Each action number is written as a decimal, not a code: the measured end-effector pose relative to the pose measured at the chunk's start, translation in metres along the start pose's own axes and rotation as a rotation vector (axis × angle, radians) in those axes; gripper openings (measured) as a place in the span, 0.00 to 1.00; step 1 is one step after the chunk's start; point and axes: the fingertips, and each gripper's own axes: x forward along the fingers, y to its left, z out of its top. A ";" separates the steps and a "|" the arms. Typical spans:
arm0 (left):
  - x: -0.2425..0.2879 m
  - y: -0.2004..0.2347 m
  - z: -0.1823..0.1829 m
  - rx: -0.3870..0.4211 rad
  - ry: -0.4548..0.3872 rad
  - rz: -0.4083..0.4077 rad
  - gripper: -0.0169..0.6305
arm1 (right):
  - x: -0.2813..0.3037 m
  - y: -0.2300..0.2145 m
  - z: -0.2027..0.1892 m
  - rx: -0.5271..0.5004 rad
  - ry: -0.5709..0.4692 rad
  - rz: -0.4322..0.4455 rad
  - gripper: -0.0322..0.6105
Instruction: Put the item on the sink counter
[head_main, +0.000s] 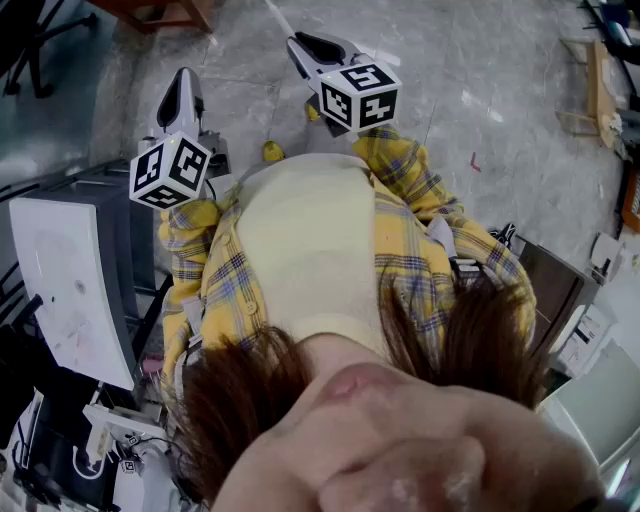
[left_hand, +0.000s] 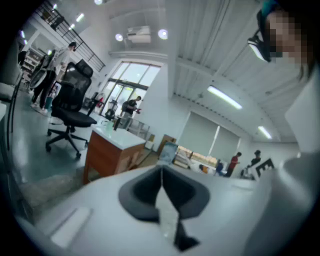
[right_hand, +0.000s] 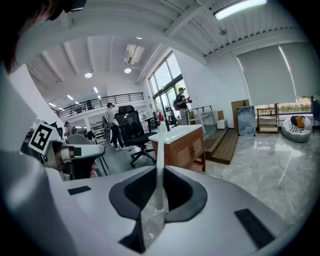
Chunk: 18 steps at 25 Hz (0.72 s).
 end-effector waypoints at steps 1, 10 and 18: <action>0.000 0.002 0.001 0.008 0.000 0.003 0.04 | 0.001 0.001 0.000 -0.001 -0.001 -0.001 0.13; -0.009 0.019 0.005 0.010 -0.008 0.020 0.04 | 0.011 0.014 0.005 0.003 -0.013 0.005 0.13; -0.016 0.026 0.008 0.003 -0.013 0.016 0.04 | 0.015 0.024 0.008 0.020 -0.028 0.012 0.13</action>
